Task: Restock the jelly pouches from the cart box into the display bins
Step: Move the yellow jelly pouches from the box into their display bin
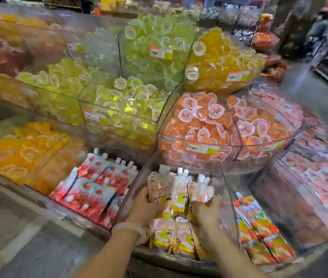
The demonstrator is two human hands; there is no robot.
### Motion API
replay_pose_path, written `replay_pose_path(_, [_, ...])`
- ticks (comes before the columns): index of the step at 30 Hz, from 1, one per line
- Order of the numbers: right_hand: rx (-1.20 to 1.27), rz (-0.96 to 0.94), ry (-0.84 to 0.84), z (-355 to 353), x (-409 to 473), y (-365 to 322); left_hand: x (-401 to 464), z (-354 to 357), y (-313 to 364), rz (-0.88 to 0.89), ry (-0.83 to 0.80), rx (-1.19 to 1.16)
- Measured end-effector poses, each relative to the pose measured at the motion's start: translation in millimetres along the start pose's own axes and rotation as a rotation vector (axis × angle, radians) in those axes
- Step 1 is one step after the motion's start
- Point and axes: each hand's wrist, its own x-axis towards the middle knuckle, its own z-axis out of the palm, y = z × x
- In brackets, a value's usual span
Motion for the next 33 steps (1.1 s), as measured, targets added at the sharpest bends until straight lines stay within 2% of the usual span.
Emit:
replay_pose_path(6, [-0.190,-0.038,0.088,6,-5,-20,2,-6,-7,0.028,-0.133,0.031])
replay_pose_path(11, [-0.593,-0.112,0.113,6,5,-3,6,-17,-12,0.040,-0.168,0.049])
replay_pose_path(16, [-0.552,-0.159,0.153,8,-27,-11,12,-24,-15,0.068,-0.157,0.113])
replay_pose_path(18, [-0.620,-0.193,0.185,4,-33,-15,12,-23,-16,0.067,-0.142,0.110])
replay_pose_path(20, [-0.800,-0.222,0.107,-2,-35,-16,12,-22,-17,0.042,-0.133,0.090])
replay_pose_path(23, [-1.026,-0.216,-0.152,-10,-35,-12,13,-20,-19,0.034,-0.137,0.107])
replay_pose_path(25, [-1.114,-0.211,-0.246,-13,-34,-13,14,-20,-20,0.038,-0.135,0.098])
replay_pose_path(28, [-1.117,-0.221,-0.267,-15,-27,-10,15,-20,-18,0.039,-0.152,0.075])
replay_pose_path(33, [-0.964,-0.154,-0.174,-19,-16,-6,15,-19,-11,0.052,-0.179,0.063])
